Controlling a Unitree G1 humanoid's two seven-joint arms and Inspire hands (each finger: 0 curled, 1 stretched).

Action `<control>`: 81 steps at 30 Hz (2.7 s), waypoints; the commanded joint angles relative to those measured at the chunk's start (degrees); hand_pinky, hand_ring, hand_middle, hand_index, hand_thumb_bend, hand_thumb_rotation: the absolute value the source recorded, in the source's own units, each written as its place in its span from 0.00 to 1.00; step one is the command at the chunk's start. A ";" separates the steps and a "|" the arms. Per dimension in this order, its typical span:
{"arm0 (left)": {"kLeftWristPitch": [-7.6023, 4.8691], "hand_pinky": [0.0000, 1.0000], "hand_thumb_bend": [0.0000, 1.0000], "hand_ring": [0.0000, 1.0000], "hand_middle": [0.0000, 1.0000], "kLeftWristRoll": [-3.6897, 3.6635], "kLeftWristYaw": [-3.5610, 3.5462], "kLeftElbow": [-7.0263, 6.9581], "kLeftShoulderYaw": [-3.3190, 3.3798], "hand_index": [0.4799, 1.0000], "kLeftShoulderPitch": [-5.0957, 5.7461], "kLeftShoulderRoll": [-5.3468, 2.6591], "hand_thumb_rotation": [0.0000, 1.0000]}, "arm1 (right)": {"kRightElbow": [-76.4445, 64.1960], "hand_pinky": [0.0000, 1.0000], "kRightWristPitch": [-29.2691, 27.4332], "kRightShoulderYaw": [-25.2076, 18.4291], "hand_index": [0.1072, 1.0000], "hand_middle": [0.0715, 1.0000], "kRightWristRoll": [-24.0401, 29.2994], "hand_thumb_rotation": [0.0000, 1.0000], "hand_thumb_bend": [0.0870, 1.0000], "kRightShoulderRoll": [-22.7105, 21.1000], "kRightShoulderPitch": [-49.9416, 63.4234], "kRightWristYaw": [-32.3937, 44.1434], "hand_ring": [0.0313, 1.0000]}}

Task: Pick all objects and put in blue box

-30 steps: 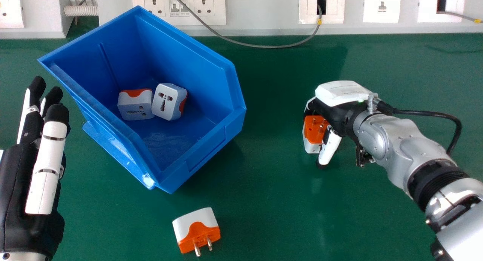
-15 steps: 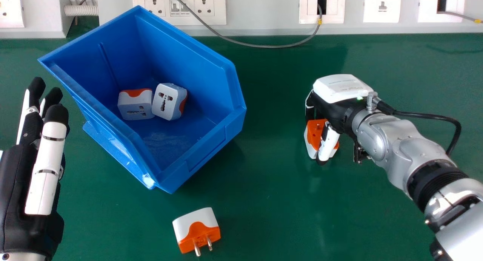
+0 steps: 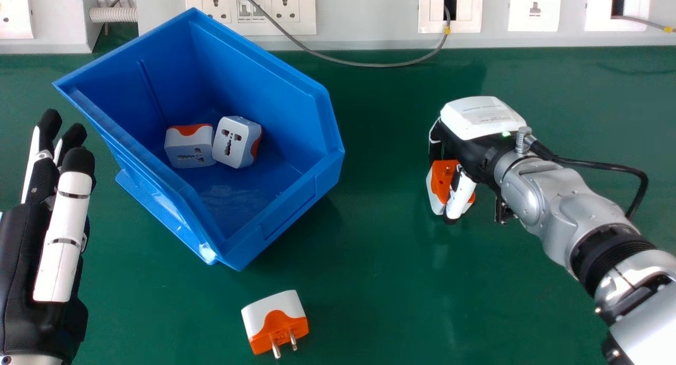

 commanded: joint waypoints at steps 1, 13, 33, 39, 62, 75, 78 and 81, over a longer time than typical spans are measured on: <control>-1.70 1.00 0.48 1.00 0.98 0.15 -0.11 -0.42 0.54 1.00 0.25 -0.02 0.85 | -0.77 0.40 -0.51 -0.84 0.40 0.46 0.74 0.00 0.46 -0.71 -1.56 -1.25 0.44; -2.47 1.00 0.49 1.00 0.99 0.56 -0.02 0.64 0.15 1.00 -0.10 -0.26 0.84 | -2.46 0.42 -0.76 -2.26 0.38 0.47 1.54 0.00 0.45 -1.79 -1.32 -0.05 0.45; -4.82 1.00 0.51 1.00 0.99 -0.29 -1.56 4.34 0.39 1.00 -1.85 -0.10 0.84 | -30.88 0.39 -6.59 -6.77 0.40 0.46 3.20 0.00 0.45 -12.52 14.89 1.41 0.42; -5.37 1.00 0.51 1.00 0.99 -0.44 -1.87 4.82 0.48 1.00 -1.98 -0.09 0.84 | -46.98 0.37 -6.67 -11.59 0.42 0.47 6.35 0.00 0.45 -15.73 24.90 6.23 0.42; -6.45 1.00 0.54 1.00 1.00 -0.65 -2.27 5.97 0.46 1.00 -2.75 -0.14 0.83 | -80.17 0.34 -8.39 -15.84 0.43 0.49 12.14 0.00 0.45 -9.14 32.74 20.90 0.42; -7.31 1.00 0.51 1.00 1.00 -0.06 -1.64 6.95 0.52 1.00 -3.21 -0.29 0.83 | -67.56 0.34 -16.38 -13.22 0.44 0.49 11.57 0.00 0.45 1.33 18.37 17.19 0.41; -7.67 1.00 0.50 1.00 1.00 -0.01 -1.63 7.32 0.48 1.00 -3.25 -0.30 0.83 | -61.57 0.34 -17.97 -12.31 0.45 0.48 10.47 0.00 0.45 3.76 14.15 15.13 0.41; -7.65 1.00 0.50 1.00 1.00 -0.05 -1.49 7.06 0.33 1.00 -3.09 -0.42 0.83 | -54.33 0.34 -17.55 -10.78 0.45 0.48 8.26 0.00 0.45 6.91 8.41 12.83 0.41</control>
